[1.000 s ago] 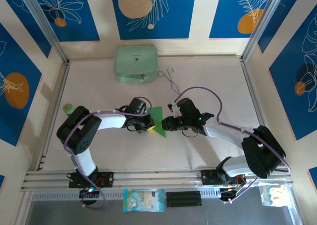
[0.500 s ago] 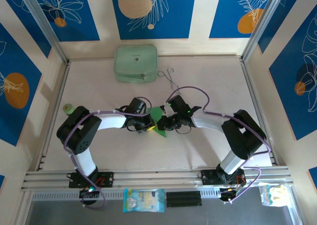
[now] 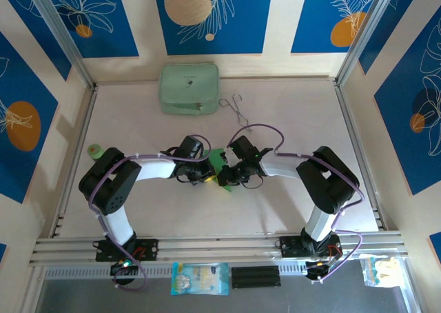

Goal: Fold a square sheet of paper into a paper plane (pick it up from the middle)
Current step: Third fold the triangle at the center of the table.

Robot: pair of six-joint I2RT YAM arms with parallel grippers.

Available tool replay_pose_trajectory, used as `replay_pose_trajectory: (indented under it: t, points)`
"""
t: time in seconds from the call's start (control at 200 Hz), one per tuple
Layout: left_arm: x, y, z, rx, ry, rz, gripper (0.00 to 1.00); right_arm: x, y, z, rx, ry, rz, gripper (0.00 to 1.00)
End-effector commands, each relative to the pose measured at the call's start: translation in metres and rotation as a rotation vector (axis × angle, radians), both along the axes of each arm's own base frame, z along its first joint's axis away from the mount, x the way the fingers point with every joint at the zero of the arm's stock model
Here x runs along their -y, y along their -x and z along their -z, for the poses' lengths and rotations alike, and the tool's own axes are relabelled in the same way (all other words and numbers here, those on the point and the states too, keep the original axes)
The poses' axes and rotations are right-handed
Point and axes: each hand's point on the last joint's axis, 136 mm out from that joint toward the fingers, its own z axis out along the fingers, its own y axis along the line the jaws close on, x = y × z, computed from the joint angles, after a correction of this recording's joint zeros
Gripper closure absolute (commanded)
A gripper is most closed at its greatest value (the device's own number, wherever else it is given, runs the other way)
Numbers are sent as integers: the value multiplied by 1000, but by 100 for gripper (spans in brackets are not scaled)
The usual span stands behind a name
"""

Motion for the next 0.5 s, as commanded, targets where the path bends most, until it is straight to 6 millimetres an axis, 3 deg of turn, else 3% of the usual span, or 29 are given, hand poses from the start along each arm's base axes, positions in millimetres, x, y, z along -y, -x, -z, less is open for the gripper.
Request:
replay_pose_trajectory:
  t: [0.0,0.495]
  points:
    - [-24,21,33,-93,-129,-32,90,2,5,6,-17,20,-21,91]
    - [-25,22,34,-96,-131,-32,90,7,7,17,-32,51,-21,91]
